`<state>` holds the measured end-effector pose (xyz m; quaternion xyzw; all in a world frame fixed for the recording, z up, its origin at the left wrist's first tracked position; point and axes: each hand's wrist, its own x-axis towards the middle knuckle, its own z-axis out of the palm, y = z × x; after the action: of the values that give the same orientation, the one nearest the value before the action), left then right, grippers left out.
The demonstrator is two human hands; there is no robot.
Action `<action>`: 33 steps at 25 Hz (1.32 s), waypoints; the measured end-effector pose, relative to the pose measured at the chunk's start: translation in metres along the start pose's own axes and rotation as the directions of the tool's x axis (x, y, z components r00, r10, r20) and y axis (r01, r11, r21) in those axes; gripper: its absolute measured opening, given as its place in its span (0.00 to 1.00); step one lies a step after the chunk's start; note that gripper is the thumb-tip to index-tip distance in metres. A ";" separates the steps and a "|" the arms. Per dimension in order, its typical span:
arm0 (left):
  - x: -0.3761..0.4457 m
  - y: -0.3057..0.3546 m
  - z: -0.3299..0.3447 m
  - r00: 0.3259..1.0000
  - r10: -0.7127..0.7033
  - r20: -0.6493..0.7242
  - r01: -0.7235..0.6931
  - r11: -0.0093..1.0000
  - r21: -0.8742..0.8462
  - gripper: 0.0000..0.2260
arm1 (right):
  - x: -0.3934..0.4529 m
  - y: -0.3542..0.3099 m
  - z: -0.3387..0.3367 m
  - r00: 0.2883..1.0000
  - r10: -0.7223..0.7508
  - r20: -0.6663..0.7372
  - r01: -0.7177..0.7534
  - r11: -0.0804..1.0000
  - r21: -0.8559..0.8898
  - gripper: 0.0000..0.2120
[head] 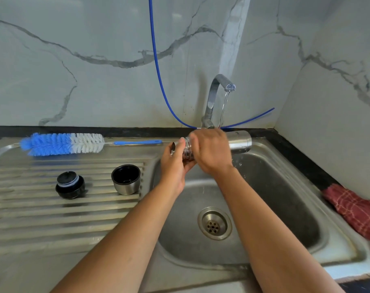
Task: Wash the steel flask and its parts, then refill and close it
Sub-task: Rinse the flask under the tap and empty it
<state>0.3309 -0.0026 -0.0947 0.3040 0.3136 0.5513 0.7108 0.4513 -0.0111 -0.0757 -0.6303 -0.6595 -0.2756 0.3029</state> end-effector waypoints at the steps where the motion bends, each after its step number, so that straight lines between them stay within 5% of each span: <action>1: 0.000 0.002 -0.001 1.000 0.007 0.011 -0.007 1.000 -0.013 0.14 | 0.001 -0.003 -0.002 0.996 -0.088 0.005 0.088 0.995 0.041 0.18; 2: 0.000 0.005 -0.003 1.000 0.010 0.015 -0.009 1.000 -0.022 0.13 | 0.001 0.006 -0.004 0.994 -0.107 -0.003 0.107 0.993 0.056 0.18; 4: 0.001 0.009 -0.006 1.000 0.006 0.005 -0.006 1.000 -0.015 0.14 | -0.004 0.038 -0.007 0.990 0.138 -0.004 -0.138 0.990 0.015 0.20; 7: 0.001 0.007 -0.006 1.000 0.005 -0.005 -0.005 1.000 0.015 0.13 | -0.011 0.059 -0.011 0.774 0.622 0.116 -0.618 0.783 -0.072 0.27; 9: 0.000 0.004 -0.004 1.000 0.012 0.000 -0.012 0.999 0.030 0.13 | -0.003 0.032 -0.002 0.830 0.553 0.076 -0.541 0.830 -0.137 0.27; 11: 0.000 0.003 -0.005 1.000 0.023 0.001 -0.023 1.000 0.021 0.14 | 0.001 0.000 0.005 0.951 0.304 0.049 -0.299 0.950 -0.092 0.26; 13: -0.001 0.006 -0.004 1.000 0.027 -0.002 -0.027 1.000 0.002 0.13 | 0.002 -0.010 -0.001 0.991 0.102 0.083 -0.104 0.994 0.021 0.24; 14: -0.001 0.007 -0.004 1.000 0.026 -0.003 -0.026 1.000 -0.008 0.12 | 0.005 -0.004 -0.007 0.992 0.097 0.075 -0.101 0.993 0.053 0.23; 16: -0.001 0.009 -0.006 1.000 0.028 0.011 -0.028 1.000 -0.007 0.13 | 0.004 0.021 -0.013 0.940 0.335 0.067 -0.335 0.942 -0.003 0.22; 19: -0.001 0.012 -0.007 0.998 0.022 0.066 -0.020 0.999 -0.039 0.10 | 0.001 0.048 -0.027 0.623 0.766 0.158 -0.774 0.574 0.268 0.27; 21: -0.001 0.015 -0.007 0.995 0.019 0.095 -0.012 0.997 -0.078 0.10 | 0.002 0.053 -0.031 0.409 0.829 0.381 -0.804 0.129 0.581 0.28; 23: 0.001 0.016 -0.006 0.997 -0.008 0.074 0.014 0.997 -0.078 0.12 | 0.001 0.054 -0.028 0.352 0.795 0.494 -0.728 -0.098 0.678 0.26; 29: 0.002 0.012 -0.008 0.985 -0.172 -0.002 0.171 0.984 -0.050 0.16 | -0.010 0.057 -0.035 0.532 0.775 0.341 -0.672 0.141 0.727 0.11; 31: 0.003 0.006 -0.007 0.990 -0.141 -0.002 0.141 0.990 -0.023 0.13 | -0.011 0.061 -0.033 0.632 0.757 0.166 -0.723 0.500 0.477 0.16; 33: 0.004 0.003 -0.005 0.995 -0.103 -0.010 0.103 0.995 0.001 0.10 | -0.009 0.058 -0.019 0.767 0.641 0.018 -0.641 0.767 -0.014 0.25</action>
<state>0.3260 0.0025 -0.0965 0.2853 0.3330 0.5152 0.7364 0.5100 -0.0277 -0.0710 -0.8216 -0.4074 -0.1512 0.3691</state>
